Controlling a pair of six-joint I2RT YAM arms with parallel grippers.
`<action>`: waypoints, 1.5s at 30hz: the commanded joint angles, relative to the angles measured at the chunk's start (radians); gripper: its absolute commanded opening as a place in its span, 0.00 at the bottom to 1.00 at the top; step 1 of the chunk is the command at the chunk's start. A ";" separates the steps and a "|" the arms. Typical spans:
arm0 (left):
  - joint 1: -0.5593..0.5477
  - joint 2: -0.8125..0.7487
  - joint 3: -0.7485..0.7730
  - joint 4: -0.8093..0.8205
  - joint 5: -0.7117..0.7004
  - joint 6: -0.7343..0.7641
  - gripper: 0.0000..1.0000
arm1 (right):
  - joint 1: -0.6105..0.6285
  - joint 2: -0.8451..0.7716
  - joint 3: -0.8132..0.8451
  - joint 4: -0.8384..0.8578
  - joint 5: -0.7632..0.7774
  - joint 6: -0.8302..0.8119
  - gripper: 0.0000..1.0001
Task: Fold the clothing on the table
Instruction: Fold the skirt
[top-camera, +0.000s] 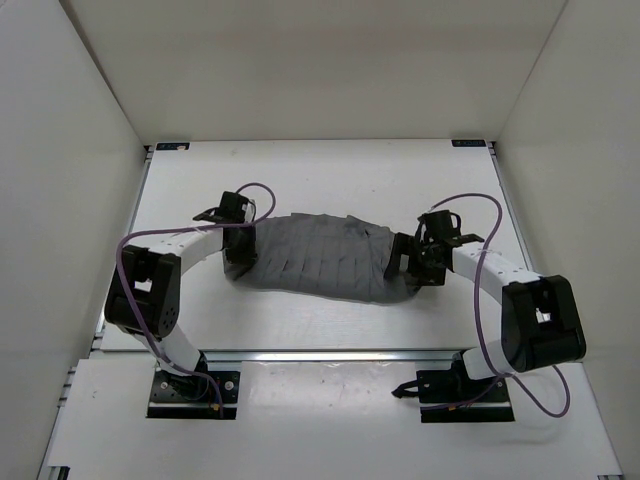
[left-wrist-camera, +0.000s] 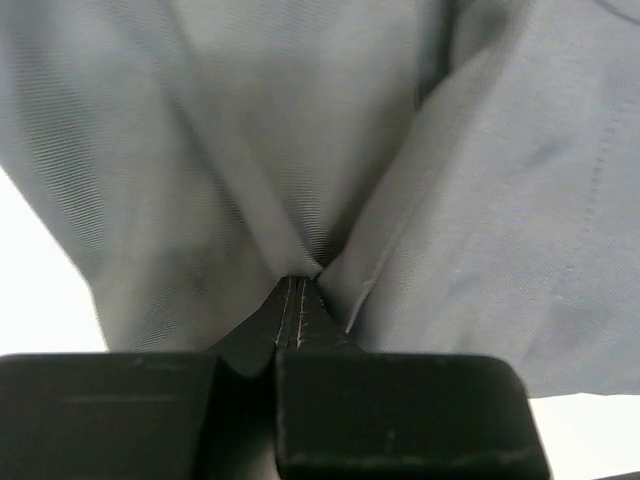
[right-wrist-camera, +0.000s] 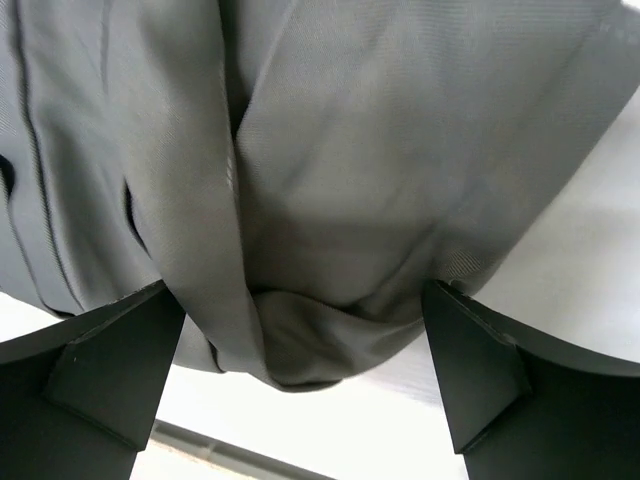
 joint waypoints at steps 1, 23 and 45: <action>-0.036 -0.008 -0.008 0.056 0.036 -0.011 0.00 | -0.001 0.004 -0.005 0.081 0.027 0.031 0.99; -0.201 0.181 0.018 0.101 0.199 -0.063 0.00 | 0.008 0.251 0.278 0.065 0.038 -0.060 0.00; -0.282 0.471 0.425 0.165 0.374 -0.210 0.00 | 0.357 0.341 0.713 0.000 -0.131 -0.154 0.00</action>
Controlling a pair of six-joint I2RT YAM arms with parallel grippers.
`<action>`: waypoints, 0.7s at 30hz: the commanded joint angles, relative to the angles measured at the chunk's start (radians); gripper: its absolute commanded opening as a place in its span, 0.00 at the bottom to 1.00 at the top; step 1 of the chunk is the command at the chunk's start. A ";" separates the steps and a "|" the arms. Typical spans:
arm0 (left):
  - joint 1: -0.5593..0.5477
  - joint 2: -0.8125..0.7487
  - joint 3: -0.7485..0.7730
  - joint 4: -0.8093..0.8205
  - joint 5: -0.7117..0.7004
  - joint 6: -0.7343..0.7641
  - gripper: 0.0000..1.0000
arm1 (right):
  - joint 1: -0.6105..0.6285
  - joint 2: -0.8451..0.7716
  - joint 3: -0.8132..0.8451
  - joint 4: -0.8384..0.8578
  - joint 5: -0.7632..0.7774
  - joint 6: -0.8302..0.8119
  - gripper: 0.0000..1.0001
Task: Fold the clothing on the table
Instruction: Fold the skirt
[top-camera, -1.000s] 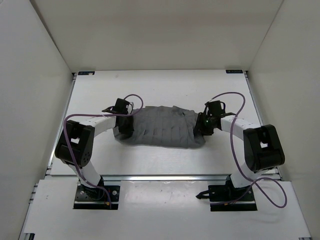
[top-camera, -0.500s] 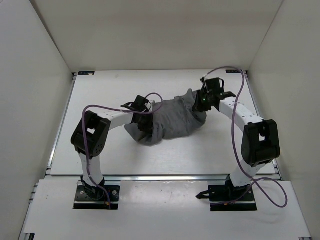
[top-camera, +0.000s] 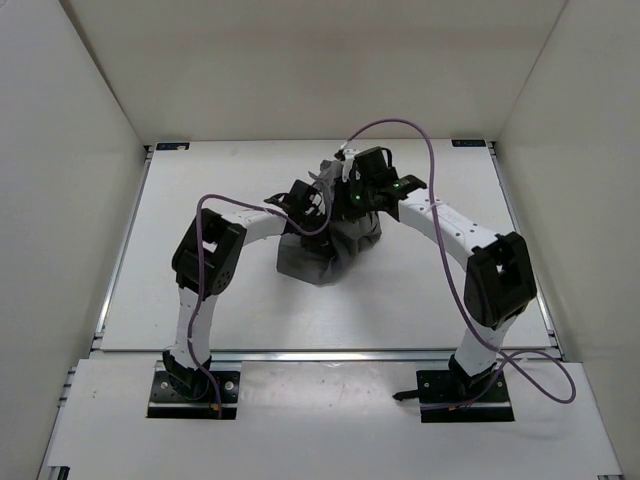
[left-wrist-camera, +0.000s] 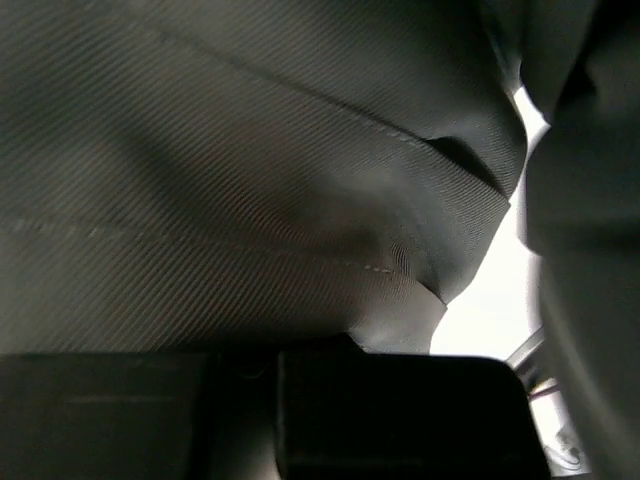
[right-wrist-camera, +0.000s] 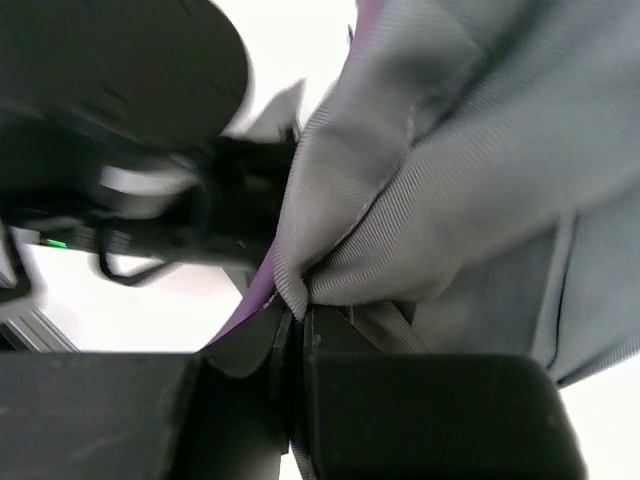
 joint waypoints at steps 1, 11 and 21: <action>0.033 -0.005 -0.058 0.032 0.004 -0.010 0.00 | 0.033 0.031 0.002 -0.013 -0.064 0.013 0.00; 0.208 -0.383 -0.383 0.019 0.072 0.006 0.00 | -0.029 0.059 0.072 -0.066 -0.132 -0.061 0.00; 0.189 -0.489 -0.606 0.071 0.000 -0.076 0.00 | 0.043 0.169 0.219 -0.136 -0.251 -0.150 0.00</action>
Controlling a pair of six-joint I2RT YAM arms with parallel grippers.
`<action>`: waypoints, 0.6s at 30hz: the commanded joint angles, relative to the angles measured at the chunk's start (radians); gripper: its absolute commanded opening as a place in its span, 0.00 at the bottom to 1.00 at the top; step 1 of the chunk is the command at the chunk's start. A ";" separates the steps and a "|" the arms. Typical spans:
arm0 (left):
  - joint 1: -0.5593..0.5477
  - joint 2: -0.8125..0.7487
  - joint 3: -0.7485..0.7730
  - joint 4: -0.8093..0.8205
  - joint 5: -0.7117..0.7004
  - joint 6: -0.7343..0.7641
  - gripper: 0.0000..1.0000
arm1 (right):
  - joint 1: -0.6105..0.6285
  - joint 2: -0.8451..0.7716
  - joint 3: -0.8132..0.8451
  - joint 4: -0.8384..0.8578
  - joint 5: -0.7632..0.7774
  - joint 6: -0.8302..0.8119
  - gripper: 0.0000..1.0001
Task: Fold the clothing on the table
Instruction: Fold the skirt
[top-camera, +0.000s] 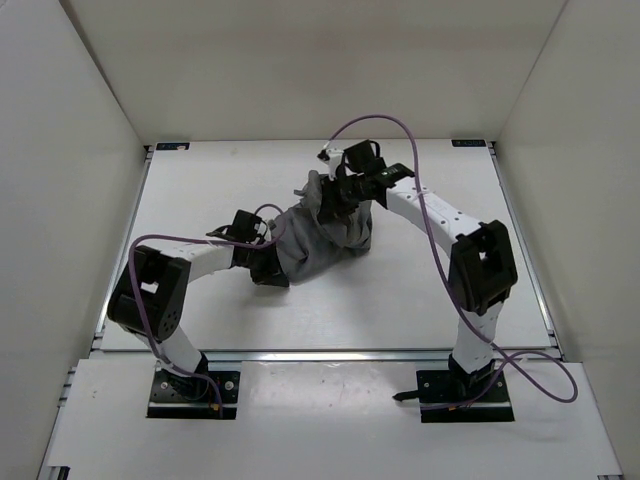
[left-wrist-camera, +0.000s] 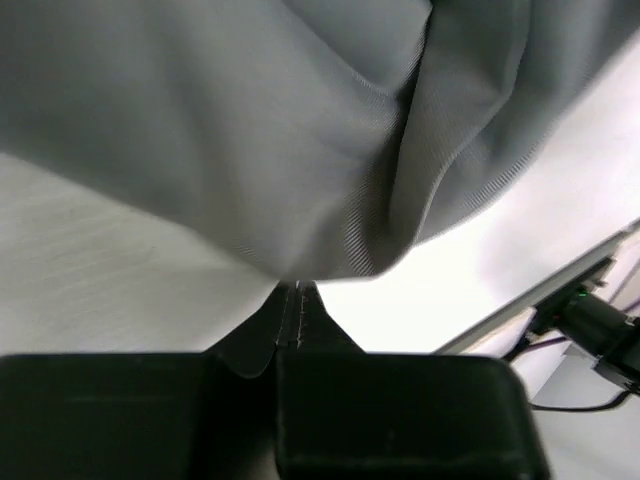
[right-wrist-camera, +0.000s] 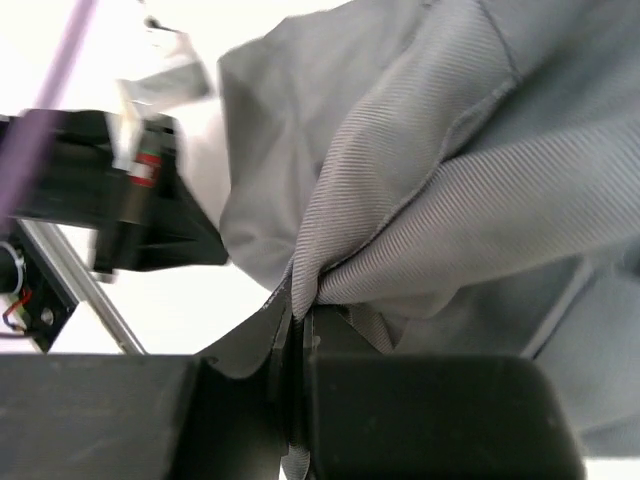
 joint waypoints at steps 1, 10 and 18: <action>-0.022 0.012 -0.001 0.037 -0.034 -0.019 0.00 | 0.066 0.059 0.079 -0.032 -0.063 -0.047 0.00; 0.007 0.098 0.021 0.073 -0.010 -0.025 0.00 | 0.152 0.121 0.151 -0.040 -0.096 -0.051 0.00; 0.000 0.122 0.030 0.073 0.010 -0.021 0.00 | 0.179 0.240 0.287 -0.036 -0.067 -0.016 0.09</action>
